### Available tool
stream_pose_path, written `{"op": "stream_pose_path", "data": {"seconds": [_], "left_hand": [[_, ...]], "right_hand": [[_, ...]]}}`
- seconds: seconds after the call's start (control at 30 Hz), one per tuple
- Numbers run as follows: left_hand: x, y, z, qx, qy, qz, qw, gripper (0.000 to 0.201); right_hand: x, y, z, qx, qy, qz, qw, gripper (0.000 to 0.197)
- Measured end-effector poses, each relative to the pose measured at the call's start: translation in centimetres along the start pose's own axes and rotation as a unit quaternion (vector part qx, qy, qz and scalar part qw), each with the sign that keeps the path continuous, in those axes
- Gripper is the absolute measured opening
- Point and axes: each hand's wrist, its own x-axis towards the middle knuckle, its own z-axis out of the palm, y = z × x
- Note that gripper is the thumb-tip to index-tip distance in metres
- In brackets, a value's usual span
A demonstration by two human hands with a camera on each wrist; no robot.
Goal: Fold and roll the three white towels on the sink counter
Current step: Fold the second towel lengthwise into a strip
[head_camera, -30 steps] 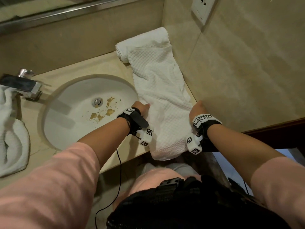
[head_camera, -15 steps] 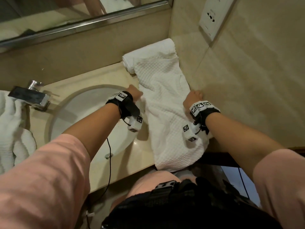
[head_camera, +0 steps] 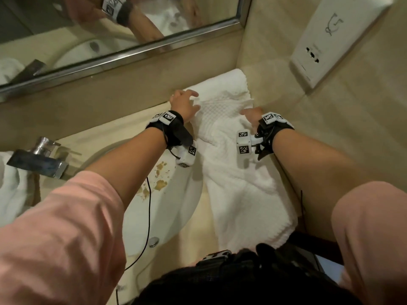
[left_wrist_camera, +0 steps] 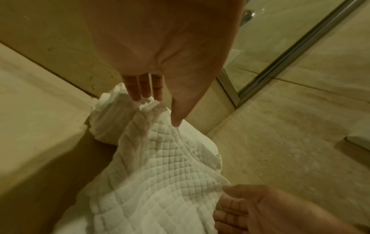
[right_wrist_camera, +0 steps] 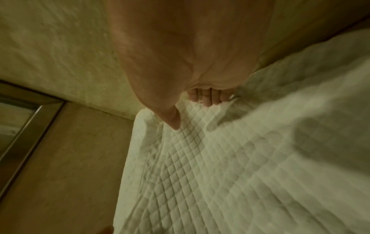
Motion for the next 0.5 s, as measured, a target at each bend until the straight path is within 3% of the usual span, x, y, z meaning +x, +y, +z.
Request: {"op": "stream_pose_path", "data": {"seconds": [0.1,0.33,0.43,0.5], "left_hand": [[1.3,0.1,0.4,0.040,-0.018,0.032,0.999,0.035],[2.3,-0.3,0.5,0.060,-0.015,0.069,0.996,0.024],[2.2,-0.5,0.1,0.060,-0.018,0.075,0.995,0.018],[1.9,-0.7,-0.2,0.045,-0.012,0.072,0.996,0.011]], "right_hand": [[0.0,-0.8,0.6,0.027,-0.033,-0.015,0.999,0.069],[-1.5,-2.1,1.6,0.047,0.020,-0.058,0.997,0.042],[-1.0,-2.2,2.7,0.115,0.036,-0.047,0.992,0.057],[-0.9,-2.1,2.9,0.112,0.063,-0.050,0.990,0.054]]}}
